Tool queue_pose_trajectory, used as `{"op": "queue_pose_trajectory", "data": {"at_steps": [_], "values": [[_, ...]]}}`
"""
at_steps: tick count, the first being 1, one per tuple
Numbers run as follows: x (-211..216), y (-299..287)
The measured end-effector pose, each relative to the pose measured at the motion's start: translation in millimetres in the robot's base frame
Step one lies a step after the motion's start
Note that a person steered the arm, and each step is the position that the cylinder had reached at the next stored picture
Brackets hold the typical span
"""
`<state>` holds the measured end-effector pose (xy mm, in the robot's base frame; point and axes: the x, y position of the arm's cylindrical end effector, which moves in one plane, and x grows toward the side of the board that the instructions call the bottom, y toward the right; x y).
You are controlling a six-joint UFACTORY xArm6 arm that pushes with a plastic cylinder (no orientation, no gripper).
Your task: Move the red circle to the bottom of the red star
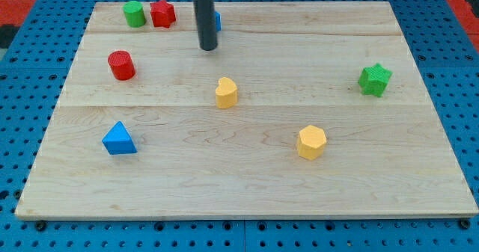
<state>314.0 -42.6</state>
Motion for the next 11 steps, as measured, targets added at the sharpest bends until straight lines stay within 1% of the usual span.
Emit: {"op": "queue_pose_trajectory", "data": {"at_steps": [1, 2, 3, 4, 5, 6, 7, 8, 9, 10, 11], "values": [[-45.2, 7.2], [-52.6, -7.7], [-46.4, -6.2], [48.3, 11.5], [116.9, -47.6], [129.0, -143.1], [65.1, -147.7], [39.1, -147.2], [58.2, -174.1], [22.1, -179.6], [-4.0, -153.6]]}}
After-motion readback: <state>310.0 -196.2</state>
